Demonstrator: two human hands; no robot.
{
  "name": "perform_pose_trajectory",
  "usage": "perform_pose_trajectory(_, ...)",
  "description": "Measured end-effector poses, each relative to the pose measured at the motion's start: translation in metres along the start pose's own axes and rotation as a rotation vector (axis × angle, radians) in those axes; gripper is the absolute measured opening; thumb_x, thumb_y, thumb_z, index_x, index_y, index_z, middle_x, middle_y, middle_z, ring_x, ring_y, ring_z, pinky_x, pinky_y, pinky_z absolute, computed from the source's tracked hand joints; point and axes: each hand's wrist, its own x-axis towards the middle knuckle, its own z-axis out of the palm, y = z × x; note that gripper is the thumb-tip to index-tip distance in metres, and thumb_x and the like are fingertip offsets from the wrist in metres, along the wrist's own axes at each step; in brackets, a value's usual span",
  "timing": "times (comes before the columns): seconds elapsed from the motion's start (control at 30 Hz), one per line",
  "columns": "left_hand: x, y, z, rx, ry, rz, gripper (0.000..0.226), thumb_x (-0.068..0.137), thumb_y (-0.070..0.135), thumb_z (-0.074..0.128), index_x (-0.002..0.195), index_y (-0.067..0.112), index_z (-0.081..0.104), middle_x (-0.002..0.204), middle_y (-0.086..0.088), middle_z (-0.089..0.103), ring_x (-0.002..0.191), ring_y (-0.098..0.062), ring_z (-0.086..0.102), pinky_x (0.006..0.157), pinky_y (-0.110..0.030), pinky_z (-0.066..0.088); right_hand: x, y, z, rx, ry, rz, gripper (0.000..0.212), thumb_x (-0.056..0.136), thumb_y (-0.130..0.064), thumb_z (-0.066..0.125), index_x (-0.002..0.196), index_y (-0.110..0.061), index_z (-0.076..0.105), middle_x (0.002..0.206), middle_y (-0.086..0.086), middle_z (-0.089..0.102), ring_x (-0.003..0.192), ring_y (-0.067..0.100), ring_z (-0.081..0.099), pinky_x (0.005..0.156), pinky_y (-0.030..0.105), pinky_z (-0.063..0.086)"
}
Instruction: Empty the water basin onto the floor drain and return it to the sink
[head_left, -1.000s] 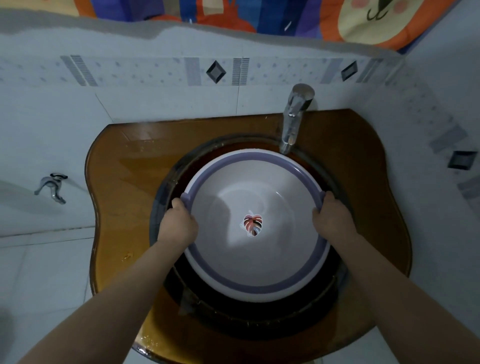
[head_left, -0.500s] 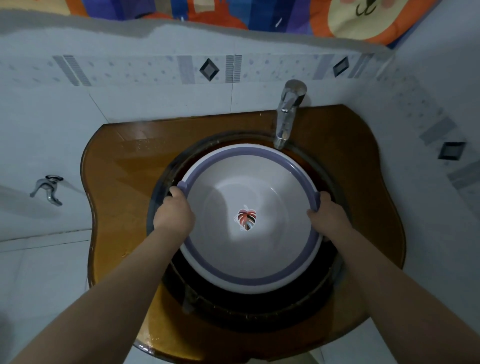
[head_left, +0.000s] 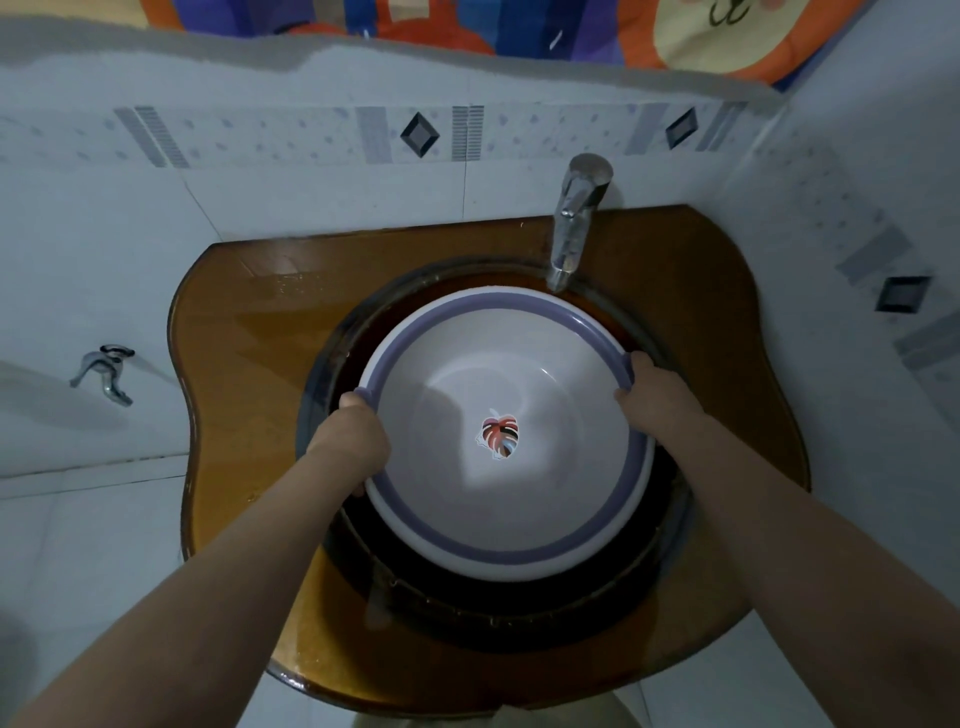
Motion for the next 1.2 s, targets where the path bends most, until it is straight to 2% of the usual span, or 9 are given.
perform_pose_trajectory(0.13,0.000,0.001,-0.005,0.126,-0.144,-0.077,0.059,0.095,0.014,0.042,0.141,0.007,0.006,0.098,-0.019,0.062,0.056,-0.025,0.059,0.046,-0.034,0.052,-0.002,-0.001,0.007,-0.148,0.047,-0.027,0.054,0.096,-0.022,0.036,0.140,-0.008,0.009,0.121,0.019,0.057,0.103,0.032,0.059,0.080,0.037,0.050)
perform_pose_trajectory(0.27,0.000,0.000,0.002,0.271,-0.008,0.017,0.054,0.097,0.018,0.037,0.140,-0.002,0.010,0.112,-0.021,0.061,0.078,-0.029,0.066,0.057,-0.035,0.054,-0.002,0.001,0.012,-0.178,0.050,0.010,0.055,0.096,-0.024,0.037,0.140,-0.007,0.008,0.123,0.018,0.056,0.105,0.030,0.058,0.080,0.035,0.050)
perform_pose_trajectory(0.4,0.000,-0.005,0.005,0.193,0.092,0.053,0.054,0.097,0.019,0.039,0.139,-0.003,0.014,0.110,-0.023,0.061,0.083,-0.032,0.064,0.054,-0.034,0.047,-0.001,-0.002,0.017,-0.168,0.023,0.073,0.060,0.096,-0.024,0.037,0.141,-0.005,0.001,0.126,0.019,0.054,0.107,0.031,0.057,0.080,0.035,0.050)
perform_pose_trajectory(0.63,-0.002,-0.009,0.007,0.293,0.158,0.134,0.058,0.097,0.013,0.039,0.143,-0.001,0.006,0.140,-0.021,0.041,0.104,-0.032,0.059,0.069,-0.035,0.056,-0.004,-0.001,0.024,-0.075,0.026,0.093,0.058,0.095,-0.023,0.040,0.140,-0.009,0.006,0.123,0.019,0.055,0.103,0.032,0.058,0.076,0.036,0.051)
perform_pose_trajectory(0.77,0.001,-0.005,0.005,0.318,0.178,0.082,0.059,0.097,0.016,0.037,0.144,0.000,0.004,0.130,-0.021,0.052,0.094,-0.031,0.064,0.060,-0.033,0.051,-0.006,-0.001,0.023,-0.091,0.043,0.077,0.055,0.095,-0.023,0.039,0.139,-0.010,0.008,0.123,0.018,0.055,0.104,0.032,0.058,0.078,0.036,0.052)
perform_pose_trajectory(0.87,0.002,-0.002,-0.002,0.340,0.161,0.075,0.050,0.097,0.018,0.038,0.140,0.000,0.019,0.116,-0.019,0.061,0.089,-0.030,0.065,0.060,-0.036,0.053,-0.007,-0.003,0.020,-0.058,0.027,0.091,0.054,0.095,-0.024,0.040,0.139,-0.012,0.011,0.122,0.018,0.055,0.102,0.032,0.059,0.076,0.036,0.051)
perform_pose_trajectory(1.03,-0.003,-0.002,-0.016,0.228,0.161,0.134,0.028,0.095,0.028,0.043,0.093,0.003,0.057,0.062,-0.007,0.057,0.051,-0.020,0.053,0.039,-0.025,0.038,-0.014,-0.004,0.009,-0.085,0.021,0.082,0.039,0.097,-0.024,0.032,0.130,-0.003,0.027,0.120,0.019,0.053,0.101,0.031,0.058,0.070,0.033,0.045)
perform_pose_trajectory(1.1,-0.008,-0.005,-0.019,0.189,0.203,0.162,0.032,0.094,0.029,0.044,0.071,0.009,0.054,0.054,-0.005,0.052,0.045,-0.019,0.050,0.036,-0.022,0.033,-0.018,-0.002,0.004,-0.037,0.098,0.078,0.030,0.098,-0.023,0.032,0.120,-0.004,0.037,0.112,0.019,0.057,0.095,0.029,0.058,0.067,0.031,0.041)
perform_pose_trajectory(1.2,-0.010,-0.013,-0.019,0.122,0.308,0.192,0.035,0.094,0.033,0.042,0.064,0.014,0.042,0.054,-0.006,0.050,0.044,-0.020,0.049,0.036,-0.021,0.030,-0.026,0.004,-0.004,0.073,0.269,0.039,0.030,0.097,-0.030,0.033,0.105,-0.005,0.047,0.088,0.013,0.058,0.075,0.020,0.051,0.066,0.031,0.038)
